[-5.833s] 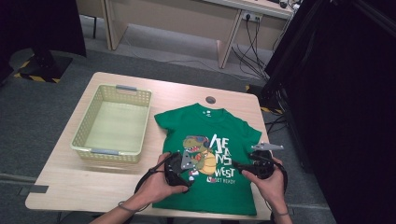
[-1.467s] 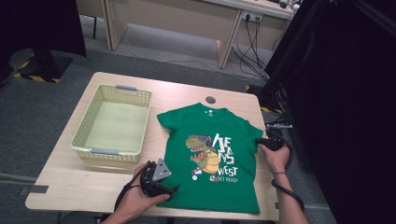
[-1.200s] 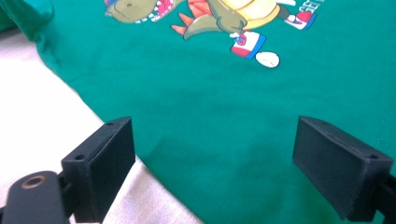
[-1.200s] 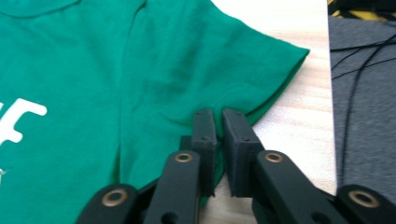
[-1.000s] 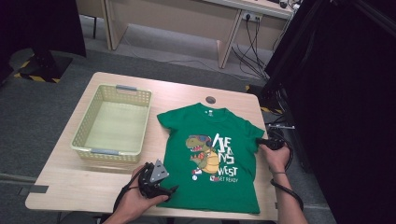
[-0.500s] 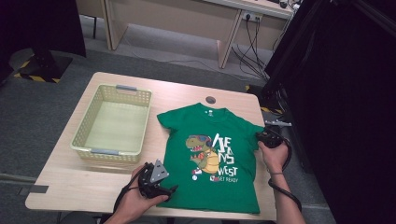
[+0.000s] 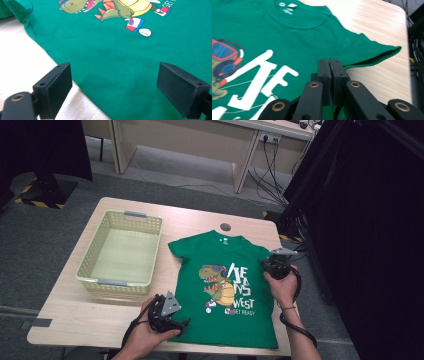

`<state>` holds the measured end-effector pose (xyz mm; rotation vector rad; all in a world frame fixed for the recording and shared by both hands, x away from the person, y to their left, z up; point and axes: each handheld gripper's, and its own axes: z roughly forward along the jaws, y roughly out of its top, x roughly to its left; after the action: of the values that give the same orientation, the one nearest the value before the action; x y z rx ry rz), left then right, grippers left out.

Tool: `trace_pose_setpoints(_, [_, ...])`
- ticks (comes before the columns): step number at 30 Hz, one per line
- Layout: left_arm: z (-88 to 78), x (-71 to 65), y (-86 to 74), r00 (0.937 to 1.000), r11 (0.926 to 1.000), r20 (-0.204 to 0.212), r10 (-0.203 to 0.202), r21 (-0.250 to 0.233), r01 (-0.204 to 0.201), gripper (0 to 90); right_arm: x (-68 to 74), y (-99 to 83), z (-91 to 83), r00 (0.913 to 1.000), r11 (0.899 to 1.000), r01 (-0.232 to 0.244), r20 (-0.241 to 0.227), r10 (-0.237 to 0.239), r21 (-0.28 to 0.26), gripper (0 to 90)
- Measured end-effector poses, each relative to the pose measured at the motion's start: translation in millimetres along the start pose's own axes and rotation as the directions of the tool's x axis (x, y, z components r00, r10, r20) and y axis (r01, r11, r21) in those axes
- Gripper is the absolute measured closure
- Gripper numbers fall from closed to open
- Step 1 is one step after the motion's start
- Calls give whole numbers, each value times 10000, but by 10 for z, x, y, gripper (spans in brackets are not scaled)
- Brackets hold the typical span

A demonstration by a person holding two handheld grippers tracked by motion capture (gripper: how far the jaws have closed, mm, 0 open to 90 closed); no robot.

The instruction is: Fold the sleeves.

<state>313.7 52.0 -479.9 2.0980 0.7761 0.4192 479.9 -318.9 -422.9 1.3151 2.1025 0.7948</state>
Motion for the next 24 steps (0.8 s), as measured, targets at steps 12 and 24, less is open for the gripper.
trace_pose_setpoints(12, [-2, 0, -1, 10000, 10000, -1, -17, 23, 17, 121, 208, -56, 92, 9928, 9964, 841, -866, -827, 127, 815])
trace_pose_setpoints(24, [5, -4, 1, 10000, 9999, -24, 30, 96, -30, 121, -34, -217, 119, 9991, 9939, -414, -60, 422, 1025, 776])
